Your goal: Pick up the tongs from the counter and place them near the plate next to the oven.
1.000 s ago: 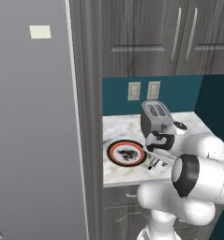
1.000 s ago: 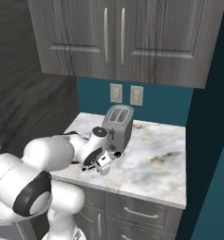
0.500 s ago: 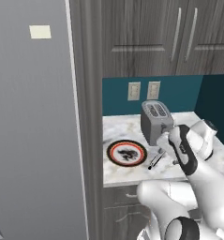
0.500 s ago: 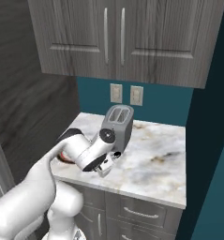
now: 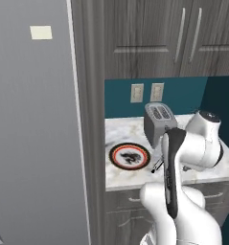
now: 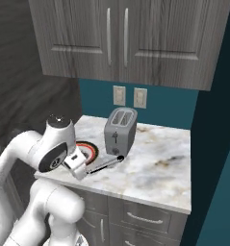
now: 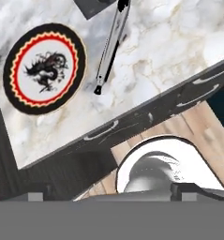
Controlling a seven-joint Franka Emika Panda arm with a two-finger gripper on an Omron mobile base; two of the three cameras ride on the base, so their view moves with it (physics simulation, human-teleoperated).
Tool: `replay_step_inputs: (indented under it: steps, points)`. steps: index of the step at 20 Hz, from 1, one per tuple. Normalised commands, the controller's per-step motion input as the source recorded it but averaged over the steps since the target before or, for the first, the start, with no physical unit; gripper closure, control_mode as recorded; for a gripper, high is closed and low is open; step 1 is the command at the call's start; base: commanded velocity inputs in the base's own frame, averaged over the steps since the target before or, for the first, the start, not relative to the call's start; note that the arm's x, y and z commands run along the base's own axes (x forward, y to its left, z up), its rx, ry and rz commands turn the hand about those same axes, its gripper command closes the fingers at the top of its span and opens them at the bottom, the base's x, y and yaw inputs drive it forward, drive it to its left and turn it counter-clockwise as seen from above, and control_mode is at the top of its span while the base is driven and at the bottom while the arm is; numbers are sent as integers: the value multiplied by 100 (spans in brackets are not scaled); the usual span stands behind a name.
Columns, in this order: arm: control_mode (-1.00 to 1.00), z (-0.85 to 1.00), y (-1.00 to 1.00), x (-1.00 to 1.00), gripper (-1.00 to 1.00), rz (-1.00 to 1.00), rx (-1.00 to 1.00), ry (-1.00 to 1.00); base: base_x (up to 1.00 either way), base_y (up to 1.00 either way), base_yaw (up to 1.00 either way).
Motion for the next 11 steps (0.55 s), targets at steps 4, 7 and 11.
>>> replay_step_inputs:
  steps: [4, 7, 11]
  points:
    - [-100, 37, 71, -75, -100, -1, -37, 0, 0, 0, 0]
    - [-100, 7, 66, -69, -100, 0, -30, -2, 0, 0, 0]
    - [-100, 0, 45, -56, -100, 10, -19, -10, 0, 0, 0]
